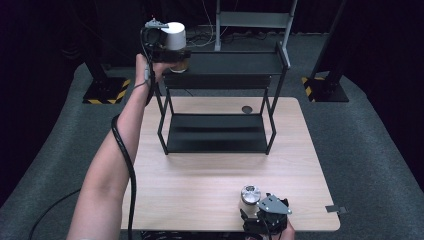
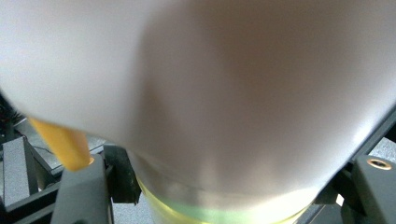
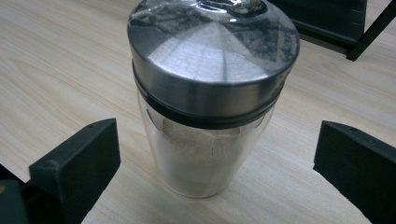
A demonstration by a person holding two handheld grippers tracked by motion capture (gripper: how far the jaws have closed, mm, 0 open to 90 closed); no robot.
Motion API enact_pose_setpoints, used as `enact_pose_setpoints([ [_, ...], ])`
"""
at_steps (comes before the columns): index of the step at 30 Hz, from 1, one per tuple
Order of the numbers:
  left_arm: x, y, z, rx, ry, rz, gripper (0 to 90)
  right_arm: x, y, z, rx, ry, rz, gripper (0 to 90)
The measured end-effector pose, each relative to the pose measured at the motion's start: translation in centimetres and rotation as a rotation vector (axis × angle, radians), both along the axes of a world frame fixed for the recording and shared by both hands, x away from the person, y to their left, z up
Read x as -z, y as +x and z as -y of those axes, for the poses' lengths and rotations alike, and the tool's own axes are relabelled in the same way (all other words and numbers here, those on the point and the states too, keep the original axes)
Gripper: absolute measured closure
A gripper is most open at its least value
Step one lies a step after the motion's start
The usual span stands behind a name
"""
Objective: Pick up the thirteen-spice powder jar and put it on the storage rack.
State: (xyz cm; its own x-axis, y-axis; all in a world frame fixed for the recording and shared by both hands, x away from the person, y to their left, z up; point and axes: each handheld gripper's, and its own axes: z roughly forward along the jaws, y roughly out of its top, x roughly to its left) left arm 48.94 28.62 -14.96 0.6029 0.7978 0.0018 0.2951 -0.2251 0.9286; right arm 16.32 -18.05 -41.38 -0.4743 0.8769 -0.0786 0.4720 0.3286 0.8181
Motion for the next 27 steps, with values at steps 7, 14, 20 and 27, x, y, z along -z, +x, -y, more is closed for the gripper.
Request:
enact_pose_setpoints([
  [7, -1.2, 0.5, -0.2, 0.011, 0.019, -0.067, 20.6, 0.0, 0.0, 0.0, -0.003, 0.0, 0.0, 0.0],
  [14, -2.8, -0.9, 0.3, -0.009, 0.102, -0.085, 6.1, 0.0, 0.0, -0.1, -0.005, -0.001, -0.002, 0.0],
  [20, -3.6, -3.0, -0.1, 0.007, 0.171, -0.078, 2.9, -0.1, 0.0, 0.0, -0.002, 0.001, 0.0, 0.0],
  [27, -1.5, -6.6, -0.4, 0.024, 0.263, -0.037, 2.0, -0.1, -0.1, 0.0, -0.001, -0.002, 0.002, 0.0],
])
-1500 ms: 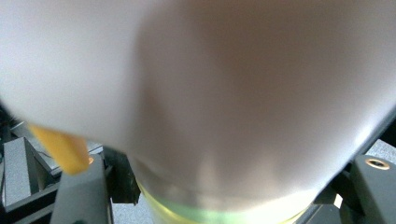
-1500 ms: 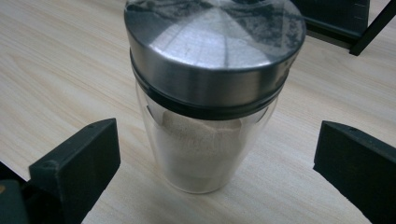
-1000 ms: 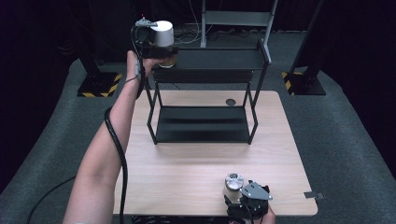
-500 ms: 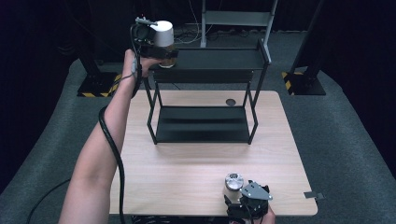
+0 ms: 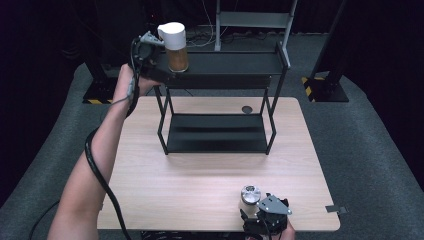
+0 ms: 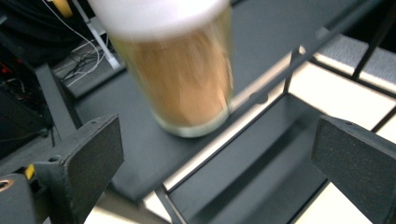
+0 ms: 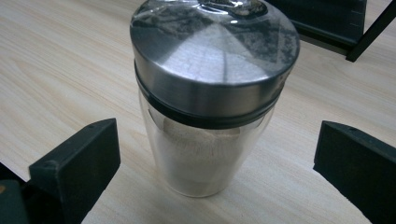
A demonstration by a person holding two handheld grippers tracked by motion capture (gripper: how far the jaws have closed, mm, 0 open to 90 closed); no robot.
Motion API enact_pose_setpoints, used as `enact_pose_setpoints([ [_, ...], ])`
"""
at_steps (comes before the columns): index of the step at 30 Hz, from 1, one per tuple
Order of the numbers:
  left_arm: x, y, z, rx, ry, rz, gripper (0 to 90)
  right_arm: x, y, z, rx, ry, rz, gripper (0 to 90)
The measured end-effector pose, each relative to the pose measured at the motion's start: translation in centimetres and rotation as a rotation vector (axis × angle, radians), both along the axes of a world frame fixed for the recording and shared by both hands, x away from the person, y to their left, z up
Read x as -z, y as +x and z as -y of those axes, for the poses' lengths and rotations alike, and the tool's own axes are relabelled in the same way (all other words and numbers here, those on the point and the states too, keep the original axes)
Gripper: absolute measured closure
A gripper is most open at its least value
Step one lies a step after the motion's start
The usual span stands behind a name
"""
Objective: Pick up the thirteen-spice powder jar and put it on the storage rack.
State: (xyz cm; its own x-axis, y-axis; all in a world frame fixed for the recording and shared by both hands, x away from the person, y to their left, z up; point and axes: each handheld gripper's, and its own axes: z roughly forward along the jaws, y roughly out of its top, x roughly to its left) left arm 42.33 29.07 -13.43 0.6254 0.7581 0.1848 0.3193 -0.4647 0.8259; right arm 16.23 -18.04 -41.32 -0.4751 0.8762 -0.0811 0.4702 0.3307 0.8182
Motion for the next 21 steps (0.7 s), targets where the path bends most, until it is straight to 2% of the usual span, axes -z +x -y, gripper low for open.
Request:
enact_pose_setpoints([
  [4, 2.2, -2.2, -0.8, 0.006, 0.011, 0.013, 1.8, 0.1, -0.1, 0.2, 0.004, 0.0, 0.003, 0.0],
  [9, 5.9, -4.7, -1.1, 0.013, 0.056, 0.004, 1.3, 0.2, -0.2, 0.3, 0.014, 0.009, 0.006, 0.0],
  [15, 12.3, -6.9, -1.4, 0.001, 0.082, -0.053, 1.2, 0.1, -0.1, -0.1, -0.005, 0.004, 0.007, 0.0],
  [18, 16.3, -8.5, -1.2, -0.012, 0.103, -0.057, 1.3, 0.2, 0.0, -0.2, -0.008, 0.002, 0.006, 0.0],
  [21, 19.8, -9.8, -1.7, -0.018, 0.089, -0.096, 1.1, 0.2, -0.1, -0.3, -0.007, 0.001, 0.003, 0.0],
])
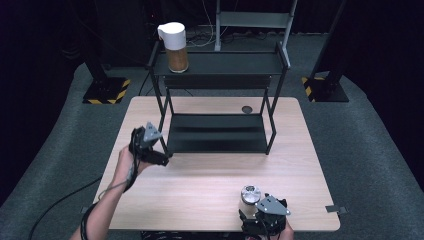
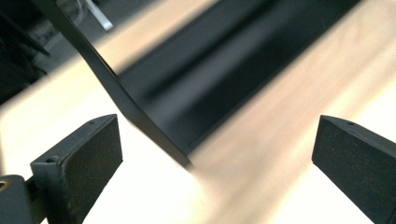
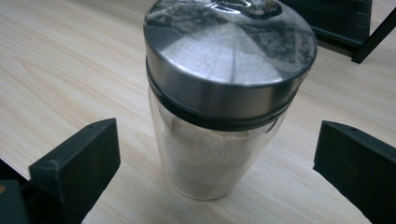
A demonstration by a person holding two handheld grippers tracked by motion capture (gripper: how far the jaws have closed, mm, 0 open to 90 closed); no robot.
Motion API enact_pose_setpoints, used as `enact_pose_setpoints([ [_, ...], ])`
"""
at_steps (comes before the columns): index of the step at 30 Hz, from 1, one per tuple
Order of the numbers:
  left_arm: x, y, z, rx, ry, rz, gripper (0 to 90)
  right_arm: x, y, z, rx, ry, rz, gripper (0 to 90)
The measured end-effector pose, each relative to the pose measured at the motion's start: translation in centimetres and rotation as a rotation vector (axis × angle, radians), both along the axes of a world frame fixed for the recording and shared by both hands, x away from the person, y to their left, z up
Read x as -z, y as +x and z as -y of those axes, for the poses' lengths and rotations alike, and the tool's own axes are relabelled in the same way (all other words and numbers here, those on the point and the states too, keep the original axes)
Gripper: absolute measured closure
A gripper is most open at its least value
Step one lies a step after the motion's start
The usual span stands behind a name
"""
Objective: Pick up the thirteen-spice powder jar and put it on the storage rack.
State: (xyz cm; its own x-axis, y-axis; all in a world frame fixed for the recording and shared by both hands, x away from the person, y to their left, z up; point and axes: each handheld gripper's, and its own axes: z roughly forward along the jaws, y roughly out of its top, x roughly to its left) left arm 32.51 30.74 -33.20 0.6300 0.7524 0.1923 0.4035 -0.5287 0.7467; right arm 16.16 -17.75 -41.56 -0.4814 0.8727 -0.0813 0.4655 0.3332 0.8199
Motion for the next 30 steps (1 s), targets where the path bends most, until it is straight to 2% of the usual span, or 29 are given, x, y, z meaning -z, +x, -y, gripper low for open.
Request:
enact_pose_setpoints([
  [2, 2.0, -0.9, -0.2, -0.022, -0.008, -0.017, 1.1, 0.1, 0.0, 0.0, -0.001, 0.0, 0.0, 0.0],
  [4, 4.2, -1.9, -0.6, -0.056, -0.035, -0.003, 1.5, 0.2, 0.0, 0.0, 0.0, -0.002, -0.003, 0.0],
  [8, 6.7, -2.4, -1.5, -0.128, -0.102, -0.044, 1.7, 0.1, 0.1, -0.2, -0.005, -0.01, -0.007, 0.0],
  [10, 7.3, -2.5, -1.7, -0.148, -0.117, -0.062, 1.4, 0.1, 0.2, -0.3, -0.003, -0.009, -0.01, 0.0],
  [11, 7.5, -2.6, -1.5, -0.154, -0.102, -0.066, 1.4, 0.1, 0.2, -0.2, -0.002, -0.009, -0.01, 0.0],
  [12, 7.7, -2.7, -1.4, -0.152, -0.093, -0.072, 1.4, 0.0, 0.2, -0.2, -0.001, -0.011, -0.01, 0.0],
  [20, 9.3, -2.6, -1.4, -0.16, -0.115, -0.135, 1.1, -0.1, 0.3, -0.3, 0.002, -0.016, -0.016, 0.0],
  [23, 9.9, -2.7, -1.1, -0.161, -0.103, -0.148, 1.0, -0.1, 0.4, -0.4, 0.002, -0.017, -0.013, 0.0],
  [26, 10.5, -3.0, -1.3, -0.166, -0.127, -0.158, 0.9, -0.1, 0.4, -0.4, 0.004, -0.017, -0.015, 0.0],
  [28, 10.5, -3.2, -1.1, -0.168, -0.123, -0.153, 1.1, 0.0, 0.3, -0.4, 0.006, -0.018, -0.019, 0.0],
  [30, 10.4, -3.0, -1.1, -0.168, -0.127, -0.164, 0.9, 0.0, 0.4, -0.4, 0.007, -0.019, -0.023, 0.0],
])
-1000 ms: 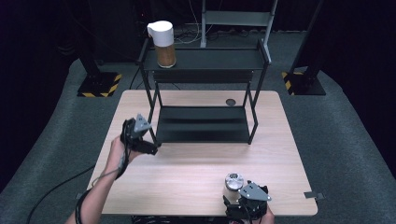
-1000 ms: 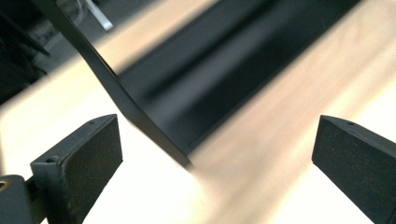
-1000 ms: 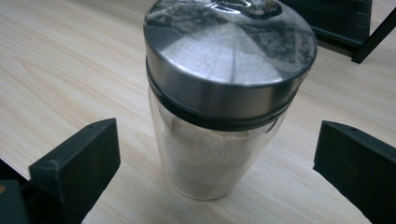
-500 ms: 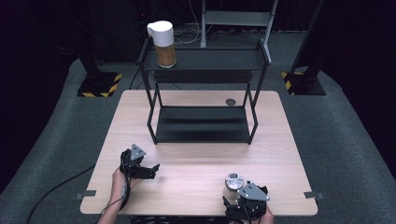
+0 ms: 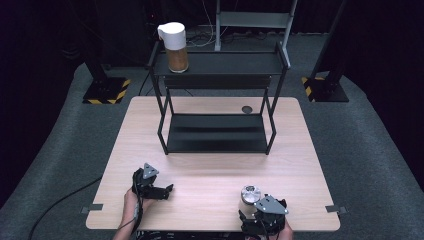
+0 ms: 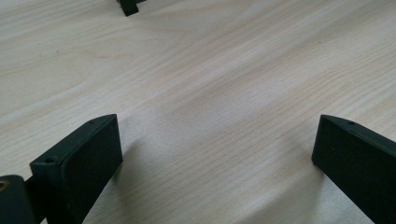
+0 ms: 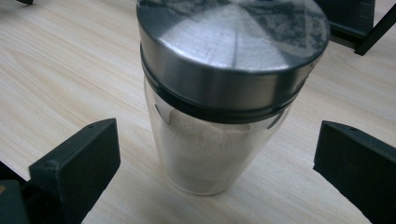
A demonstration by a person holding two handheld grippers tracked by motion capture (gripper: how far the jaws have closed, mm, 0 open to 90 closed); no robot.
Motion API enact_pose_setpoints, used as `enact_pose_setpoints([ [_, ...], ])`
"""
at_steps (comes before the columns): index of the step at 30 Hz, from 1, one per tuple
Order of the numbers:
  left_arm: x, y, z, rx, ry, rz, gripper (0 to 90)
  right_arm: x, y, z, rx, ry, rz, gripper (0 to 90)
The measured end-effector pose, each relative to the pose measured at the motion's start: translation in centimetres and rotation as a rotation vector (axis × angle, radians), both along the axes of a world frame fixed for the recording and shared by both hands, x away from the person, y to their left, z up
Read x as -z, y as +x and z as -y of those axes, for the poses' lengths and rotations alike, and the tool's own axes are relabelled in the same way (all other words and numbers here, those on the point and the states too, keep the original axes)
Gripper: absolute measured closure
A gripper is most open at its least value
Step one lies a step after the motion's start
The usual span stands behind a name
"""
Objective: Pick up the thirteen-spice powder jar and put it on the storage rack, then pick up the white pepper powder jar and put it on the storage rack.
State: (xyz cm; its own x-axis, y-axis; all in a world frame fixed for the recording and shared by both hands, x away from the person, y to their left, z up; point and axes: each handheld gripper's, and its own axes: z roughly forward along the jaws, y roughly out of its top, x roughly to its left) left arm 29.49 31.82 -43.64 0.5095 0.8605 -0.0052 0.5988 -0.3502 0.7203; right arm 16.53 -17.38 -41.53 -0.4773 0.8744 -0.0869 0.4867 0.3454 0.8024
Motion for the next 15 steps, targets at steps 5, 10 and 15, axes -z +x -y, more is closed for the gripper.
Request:
enact_pose_setpoints([
  [5, 0.01, 0.09, 0.18, 0.0, -0.001, -0.001, 0.0, -0.08, 0.13, -0.3, -0.011, -0.002, 0.001, 0.0],
  [10, 0.02, 0.08, 0.2, -0.001, -0.001, -0.001, 0.0, -0.32, 0.16, -0.66, -0.021, -0.01, 0.0, 0.0],
  [15, 0.03, 0.04, 0.24, -0.004, -0.002, 0.0, 0.0, -0.39, -0.01, -0.58, -0.014, -0.011, 0.011, 0.0],
])
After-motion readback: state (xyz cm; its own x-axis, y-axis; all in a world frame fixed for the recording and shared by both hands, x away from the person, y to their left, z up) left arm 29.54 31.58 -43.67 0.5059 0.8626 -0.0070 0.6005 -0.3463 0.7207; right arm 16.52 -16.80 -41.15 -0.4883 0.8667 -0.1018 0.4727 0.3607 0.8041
